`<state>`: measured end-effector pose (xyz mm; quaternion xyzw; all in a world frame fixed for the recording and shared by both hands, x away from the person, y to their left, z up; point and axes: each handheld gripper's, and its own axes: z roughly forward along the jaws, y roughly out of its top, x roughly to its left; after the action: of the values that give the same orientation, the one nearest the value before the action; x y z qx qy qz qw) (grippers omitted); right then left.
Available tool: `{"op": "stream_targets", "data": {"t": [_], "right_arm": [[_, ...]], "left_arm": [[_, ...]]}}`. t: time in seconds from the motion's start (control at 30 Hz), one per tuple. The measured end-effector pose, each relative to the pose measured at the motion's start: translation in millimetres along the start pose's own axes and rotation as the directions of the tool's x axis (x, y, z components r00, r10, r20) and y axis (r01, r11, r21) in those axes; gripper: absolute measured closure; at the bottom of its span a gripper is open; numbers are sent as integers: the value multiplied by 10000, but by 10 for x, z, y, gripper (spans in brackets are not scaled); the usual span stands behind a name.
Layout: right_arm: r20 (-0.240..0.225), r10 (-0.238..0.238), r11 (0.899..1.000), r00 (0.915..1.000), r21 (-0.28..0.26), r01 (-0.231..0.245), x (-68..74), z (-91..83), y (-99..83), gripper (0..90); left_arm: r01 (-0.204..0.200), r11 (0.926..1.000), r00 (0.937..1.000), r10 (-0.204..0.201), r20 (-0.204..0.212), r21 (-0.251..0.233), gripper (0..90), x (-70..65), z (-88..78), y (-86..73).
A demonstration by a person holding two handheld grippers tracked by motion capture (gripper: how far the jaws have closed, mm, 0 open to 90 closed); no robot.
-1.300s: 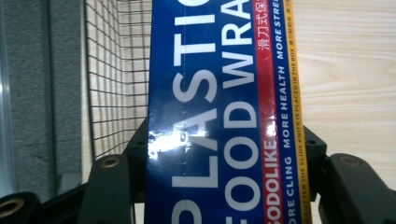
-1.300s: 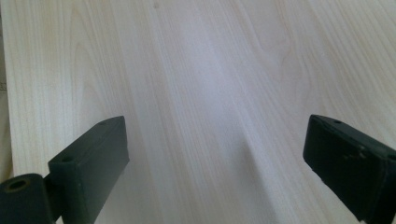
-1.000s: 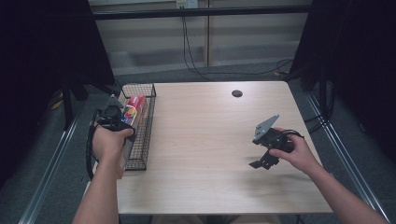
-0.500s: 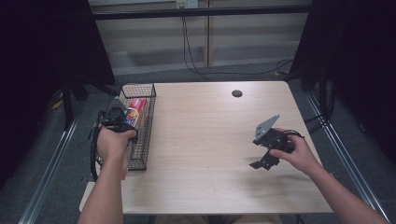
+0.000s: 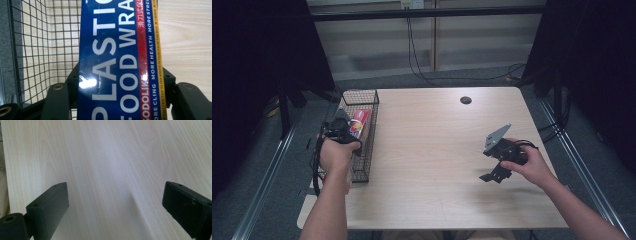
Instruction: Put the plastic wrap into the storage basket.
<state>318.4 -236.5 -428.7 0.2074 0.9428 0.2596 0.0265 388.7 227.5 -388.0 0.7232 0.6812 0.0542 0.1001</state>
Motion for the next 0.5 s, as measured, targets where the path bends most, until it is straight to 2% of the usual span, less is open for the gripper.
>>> {"op": "stream_targets", "data": {"t": [0.17,0.23,0.3,0.37,0.4,0.43,0.47,0.5], "right_arm": [[12,-26,10000,10000,11,26,16,24,7,66],[-3,-57,10000,10000,61,57,20,39,10,66],[-7,-44,10000,10000,65,44,18,37,9,66],[-6,-29,10000,10000,63,29,12,32,8,66],[-13,-38,10000,10000,58,38,8,30,8,66],[-11,-55,10000,10000,46,55,8,30,9,66],[-28,-39,10000,10000,40,39,9,31,10,66],[2,-16,10000,10000,50,16,13,32,10,66]], "left_arm": [[192,9997,9998,-194,94,160,409,-9,63,-31],[107,9997,9999,-109,101,220,407,-10,69,-26],[111,9999,9999,-112,124,75,402,-10,71,-26],[151,9996,9995,-144,275,-256,384,-7,-4,-8],[41,9995,9997,-33,251,-324,372,7,-49,7],[251,9988,9985,-230,497,-410,353,-5,-89,18],[127,9986,9987,-101,499,-507,344,11,-122,28],[290,9978,9978,-254,610,-588,335,3,-156,34]]}}
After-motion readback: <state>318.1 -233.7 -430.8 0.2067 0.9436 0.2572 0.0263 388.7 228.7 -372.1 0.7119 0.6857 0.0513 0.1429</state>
